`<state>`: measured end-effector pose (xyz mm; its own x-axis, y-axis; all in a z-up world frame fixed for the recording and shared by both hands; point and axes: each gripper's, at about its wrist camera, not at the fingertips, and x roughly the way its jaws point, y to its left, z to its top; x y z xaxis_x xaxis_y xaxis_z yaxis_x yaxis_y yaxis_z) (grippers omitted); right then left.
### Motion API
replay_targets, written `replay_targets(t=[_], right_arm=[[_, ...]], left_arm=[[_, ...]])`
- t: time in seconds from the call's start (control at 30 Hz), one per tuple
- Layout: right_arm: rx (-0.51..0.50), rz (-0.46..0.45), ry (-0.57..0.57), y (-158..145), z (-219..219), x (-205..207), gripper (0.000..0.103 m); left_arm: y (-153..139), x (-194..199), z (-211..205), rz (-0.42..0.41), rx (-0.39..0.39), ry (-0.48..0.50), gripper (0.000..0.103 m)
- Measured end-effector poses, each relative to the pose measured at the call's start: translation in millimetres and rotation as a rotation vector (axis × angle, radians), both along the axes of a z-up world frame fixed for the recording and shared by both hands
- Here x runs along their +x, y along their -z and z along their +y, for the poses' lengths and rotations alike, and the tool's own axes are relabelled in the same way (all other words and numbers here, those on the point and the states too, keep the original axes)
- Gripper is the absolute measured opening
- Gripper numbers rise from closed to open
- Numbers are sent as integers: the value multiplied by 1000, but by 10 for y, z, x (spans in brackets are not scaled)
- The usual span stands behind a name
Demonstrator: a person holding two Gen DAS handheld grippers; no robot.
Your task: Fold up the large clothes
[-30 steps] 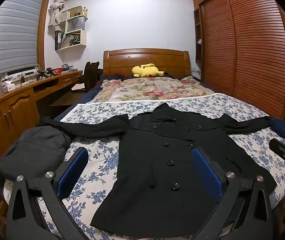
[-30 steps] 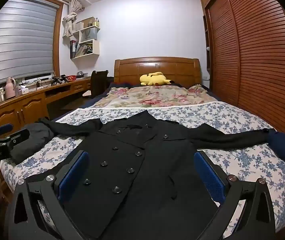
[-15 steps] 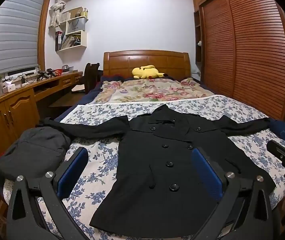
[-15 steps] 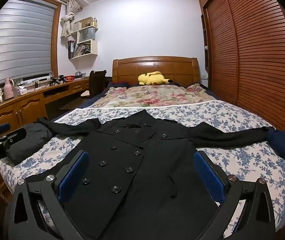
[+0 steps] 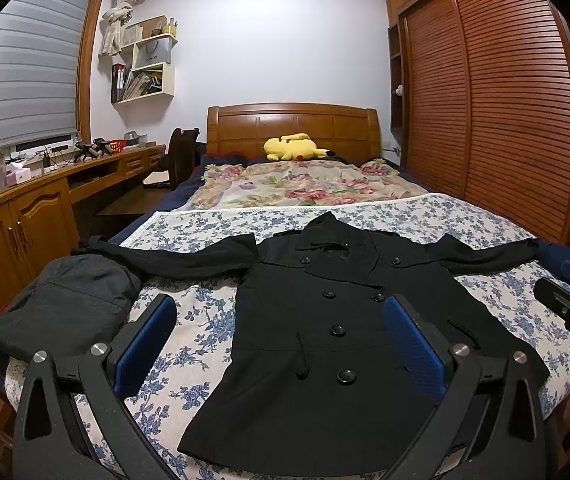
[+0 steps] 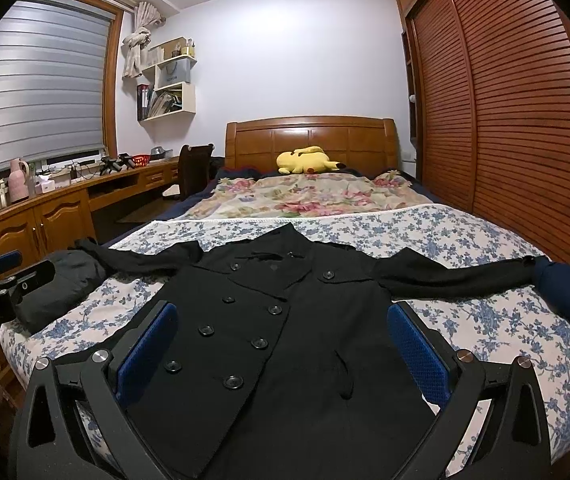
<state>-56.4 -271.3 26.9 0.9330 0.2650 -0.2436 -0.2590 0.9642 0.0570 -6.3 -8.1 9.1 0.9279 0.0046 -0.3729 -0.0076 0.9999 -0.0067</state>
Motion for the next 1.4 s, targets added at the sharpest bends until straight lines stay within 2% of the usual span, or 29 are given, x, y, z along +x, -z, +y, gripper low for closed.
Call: replay_targets(t=[1.4], right_arm=[[7, -14, -1, -18, 19, -26, 103]], left_arm=[[-43, -45, -49, -20, -3, 2, 103]])
